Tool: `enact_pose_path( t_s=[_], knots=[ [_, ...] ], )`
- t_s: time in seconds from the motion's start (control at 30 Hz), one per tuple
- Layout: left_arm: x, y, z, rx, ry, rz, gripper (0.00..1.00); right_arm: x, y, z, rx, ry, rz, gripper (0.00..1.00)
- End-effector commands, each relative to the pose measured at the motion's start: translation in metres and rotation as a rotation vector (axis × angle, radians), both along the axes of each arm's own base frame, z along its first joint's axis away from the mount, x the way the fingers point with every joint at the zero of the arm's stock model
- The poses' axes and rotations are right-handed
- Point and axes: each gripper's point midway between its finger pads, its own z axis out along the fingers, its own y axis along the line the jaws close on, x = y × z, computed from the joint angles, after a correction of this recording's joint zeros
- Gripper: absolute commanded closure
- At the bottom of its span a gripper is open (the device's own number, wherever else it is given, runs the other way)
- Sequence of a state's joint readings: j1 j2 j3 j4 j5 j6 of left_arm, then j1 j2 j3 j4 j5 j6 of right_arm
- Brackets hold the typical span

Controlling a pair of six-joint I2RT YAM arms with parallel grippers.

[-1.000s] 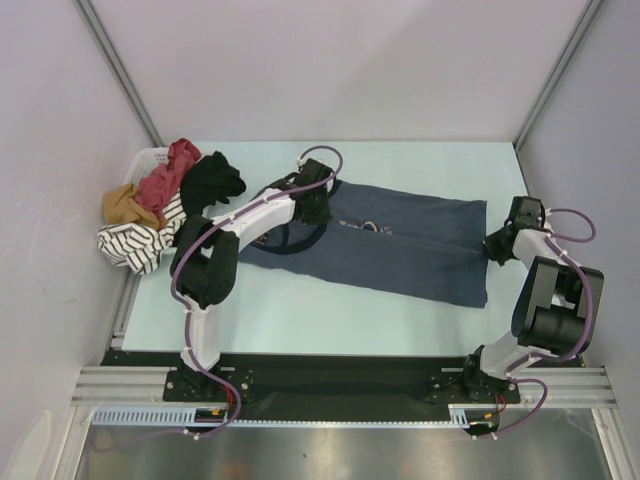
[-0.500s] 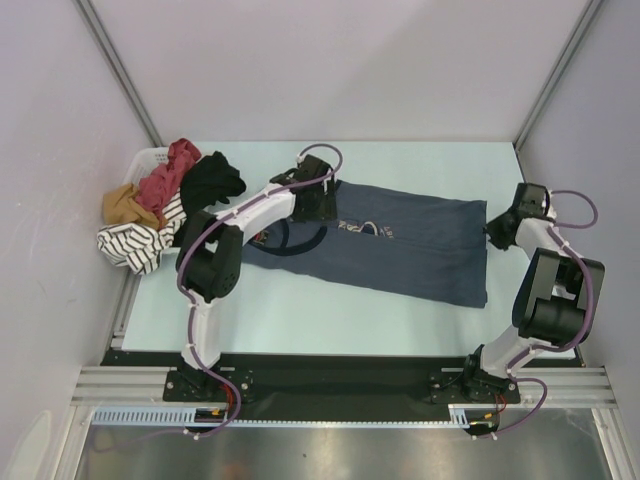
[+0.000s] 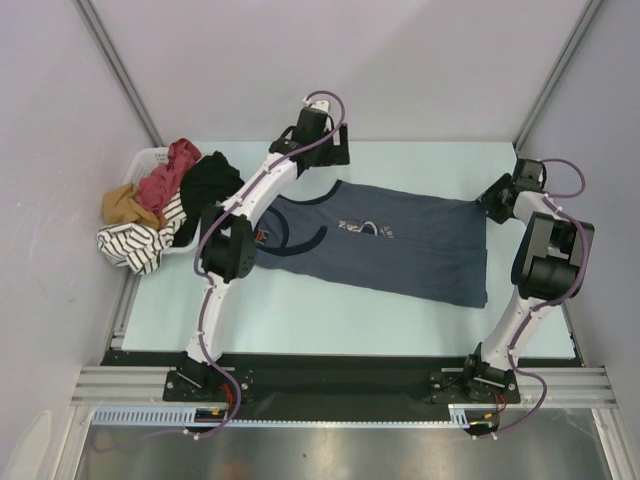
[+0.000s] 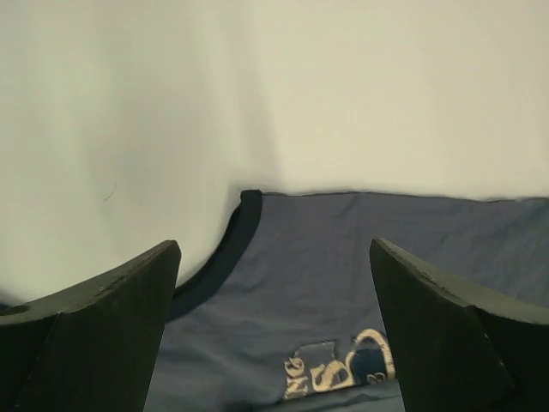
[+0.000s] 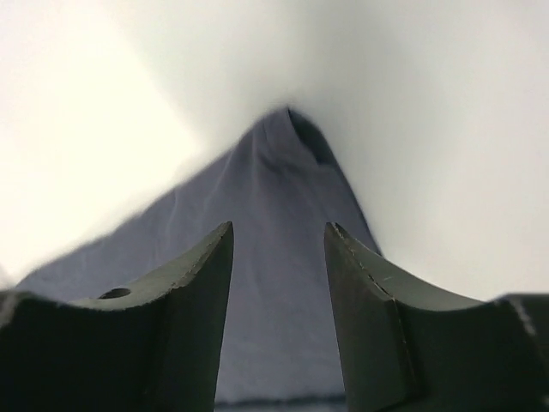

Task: Fold and stack the tank tops
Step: Fold the tank top

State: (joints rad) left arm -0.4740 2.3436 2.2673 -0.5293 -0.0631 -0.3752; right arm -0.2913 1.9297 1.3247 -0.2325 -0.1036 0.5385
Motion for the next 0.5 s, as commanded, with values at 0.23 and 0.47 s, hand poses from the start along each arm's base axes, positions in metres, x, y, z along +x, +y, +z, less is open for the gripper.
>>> enact_pose_path(
  t_s=[0.23,0.47],
  knots=[
    [0.043,-0.009,-0.048,-0.190,0.005,-0.054,0.07,0.040,-0.029,0.007,-0.197,0.012,-0.040,0.44],
    [0.041,-0.020,-0.070,-0.238,0.053,-0.043,0.09,0.049,-0.028,-0.011,-0.203,0.057,-0.027,0.52]
  ],
)
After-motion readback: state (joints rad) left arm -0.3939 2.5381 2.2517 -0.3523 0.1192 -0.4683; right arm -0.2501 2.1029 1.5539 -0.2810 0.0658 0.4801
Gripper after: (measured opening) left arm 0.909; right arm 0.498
